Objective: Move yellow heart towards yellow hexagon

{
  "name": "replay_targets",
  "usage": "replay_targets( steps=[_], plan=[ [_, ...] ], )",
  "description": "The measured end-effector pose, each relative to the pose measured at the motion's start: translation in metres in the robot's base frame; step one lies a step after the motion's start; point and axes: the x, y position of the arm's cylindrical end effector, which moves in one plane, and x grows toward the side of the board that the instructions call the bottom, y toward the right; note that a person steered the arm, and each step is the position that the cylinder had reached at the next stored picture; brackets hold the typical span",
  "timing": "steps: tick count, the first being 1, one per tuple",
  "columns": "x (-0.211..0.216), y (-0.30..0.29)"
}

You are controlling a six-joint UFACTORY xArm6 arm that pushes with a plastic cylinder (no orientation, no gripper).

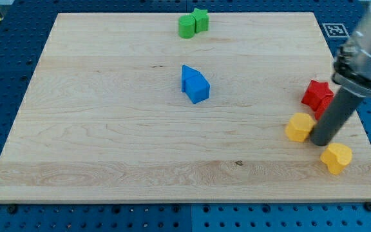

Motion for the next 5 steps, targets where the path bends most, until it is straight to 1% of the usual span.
replay_targets(
  steps=[1,2,4,5],
  plan=[
    [-0.006,-0.024],
    [-0.006,-0.012],
    [0.002,0.071],
    [0.044,0.095]
  ],
)
